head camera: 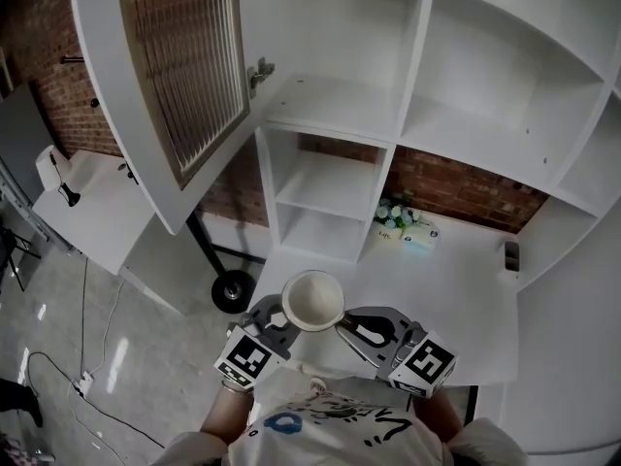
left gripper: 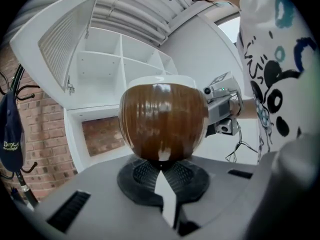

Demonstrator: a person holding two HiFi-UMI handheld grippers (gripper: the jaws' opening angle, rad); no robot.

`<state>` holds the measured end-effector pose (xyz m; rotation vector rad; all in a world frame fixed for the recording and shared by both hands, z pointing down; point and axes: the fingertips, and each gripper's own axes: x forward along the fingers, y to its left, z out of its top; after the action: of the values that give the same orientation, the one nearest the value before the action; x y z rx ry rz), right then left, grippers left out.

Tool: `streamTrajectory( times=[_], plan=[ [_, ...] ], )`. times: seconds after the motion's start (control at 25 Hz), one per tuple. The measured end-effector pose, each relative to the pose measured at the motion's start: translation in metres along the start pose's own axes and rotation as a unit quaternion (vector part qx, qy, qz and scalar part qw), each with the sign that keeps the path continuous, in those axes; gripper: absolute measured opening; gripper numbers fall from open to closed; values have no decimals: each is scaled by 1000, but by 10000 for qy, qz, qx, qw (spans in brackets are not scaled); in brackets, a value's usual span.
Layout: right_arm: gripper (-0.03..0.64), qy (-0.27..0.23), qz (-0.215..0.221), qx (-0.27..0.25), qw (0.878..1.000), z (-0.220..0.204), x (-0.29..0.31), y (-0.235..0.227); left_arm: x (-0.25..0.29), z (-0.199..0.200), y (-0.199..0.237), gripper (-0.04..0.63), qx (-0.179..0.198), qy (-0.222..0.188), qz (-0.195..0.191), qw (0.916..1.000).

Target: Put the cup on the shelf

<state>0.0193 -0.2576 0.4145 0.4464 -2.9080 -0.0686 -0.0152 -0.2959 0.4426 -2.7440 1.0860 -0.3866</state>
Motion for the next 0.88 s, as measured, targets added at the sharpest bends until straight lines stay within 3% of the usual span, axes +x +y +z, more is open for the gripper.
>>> streamTrajectory(
  times=[0.32, 0.88],
  plan=[
    [61, -87, 3, -369, 9993, 27, 3, -33, 23, 22, 29, 15, 103, -139, 205, 9996],
    [61, -153, -691, -828, 9940, 70, 21, -93, 58, 59, 97, 15, 231, -368, 198, 9989]
  ],
)
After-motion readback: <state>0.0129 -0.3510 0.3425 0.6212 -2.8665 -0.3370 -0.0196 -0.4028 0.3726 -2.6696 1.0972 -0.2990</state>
